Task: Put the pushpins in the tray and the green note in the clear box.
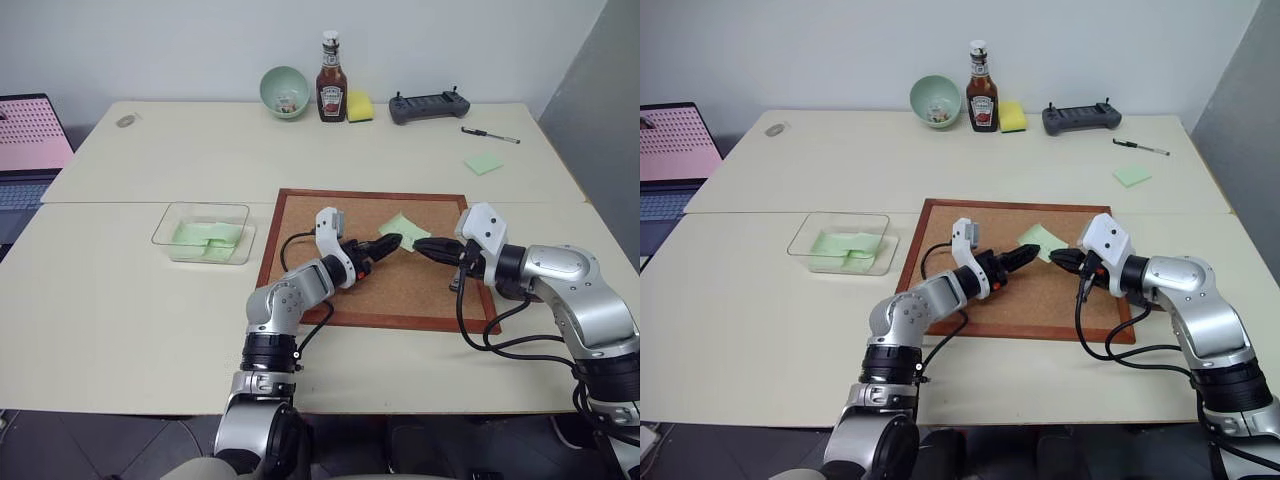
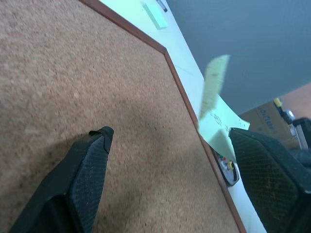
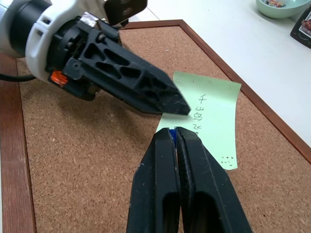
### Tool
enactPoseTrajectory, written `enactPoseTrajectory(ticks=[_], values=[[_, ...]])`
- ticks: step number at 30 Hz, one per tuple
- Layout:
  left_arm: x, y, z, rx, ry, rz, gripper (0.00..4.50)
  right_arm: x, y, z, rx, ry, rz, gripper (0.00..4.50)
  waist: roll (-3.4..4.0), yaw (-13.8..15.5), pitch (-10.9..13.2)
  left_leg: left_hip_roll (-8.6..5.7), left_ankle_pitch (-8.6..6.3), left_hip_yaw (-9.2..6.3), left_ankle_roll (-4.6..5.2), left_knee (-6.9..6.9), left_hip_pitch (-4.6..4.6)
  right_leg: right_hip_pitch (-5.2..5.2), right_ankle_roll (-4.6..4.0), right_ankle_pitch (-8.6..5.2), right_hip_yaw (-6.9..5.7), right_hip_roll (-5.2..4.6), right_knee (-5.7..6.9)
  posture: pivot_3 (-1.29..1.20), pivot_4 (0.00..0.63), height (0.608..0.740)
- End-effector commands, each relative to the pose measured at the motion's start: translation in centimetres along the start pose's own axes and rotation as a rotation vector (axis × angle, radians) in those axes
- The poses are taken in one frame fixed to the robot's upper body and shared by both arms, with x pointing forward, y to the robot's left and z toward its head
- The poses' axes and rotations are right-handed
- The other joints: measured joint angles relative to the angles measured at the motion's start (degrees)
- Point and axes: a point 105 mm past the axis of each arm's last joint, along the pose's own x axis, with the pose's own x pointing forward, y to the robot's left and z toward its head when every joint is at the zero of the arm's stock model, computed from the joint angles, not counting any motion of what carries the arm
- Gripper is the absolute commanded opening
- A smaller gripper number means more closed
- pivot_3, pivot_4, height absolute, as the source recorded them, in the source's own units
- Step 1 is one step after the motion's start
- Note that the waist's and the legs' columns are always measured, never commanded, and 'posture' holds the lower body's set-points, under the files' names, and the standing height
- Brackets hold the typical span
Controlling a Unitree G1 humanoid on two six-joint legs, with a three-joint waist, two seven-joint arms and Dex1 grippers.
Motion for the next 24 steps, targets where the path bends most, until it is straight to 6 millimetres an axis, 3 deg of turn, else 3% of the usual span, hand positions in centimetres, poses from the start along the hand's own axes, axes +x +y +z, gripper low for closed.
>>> enactPoseTrajectory(ticks=[1,14,17,24], values=[[1.8,-3.4,0.6,-0.044,-0.025,-0.117,4.05,-0.3,-0.3,1.6,-0.047,-0.037,-0.011,0.00,0.00,0.00,0.00,0.00,0.00,0.00,0.00,0.00,0.00,0.00,0.00,0.00,0.00,0.00,0.00,0.00,0.150,0.740],[2.9,-5.3,0.5,-0.149,0.009,-0.217,4.05,-0.4,-0.3,1.8,-0.056,-0.034,-0.009,0.00,-0.02,0.00,0.01,0.00,0.01,-0.02,-0.01,0.00,-0.03,-0.02,0.00,0.00,-0.02,0.00,0.00,0.00,0.150,0.740],[3.0,-5.9,0.0,-0.155,0.035,-0.243,3.66,-0.5,-0.3,1.8,-0.058,-0.032,-0.009,0.00,-0.02,0.01,0.01,0.00,0.01,-0.02,-0.02,0.00,-0.03,-0.03,0.00,0.00,-0.01,0.00,0.00,0.00,0.150,0.740],[3.2,-6.7,-0.7,-0.160,0.069,-0.276,2.28,-0.5,-0.2,1.9,-0.064,-0.030,-0.007,0.00,-0.01,0.00,0.01,0.00,0.01,-0.02,-0.02,0.00,-0.03,-0.03,0.00,0.00,-0.01,0.00,0.00,0.00,0.150,0.740]])
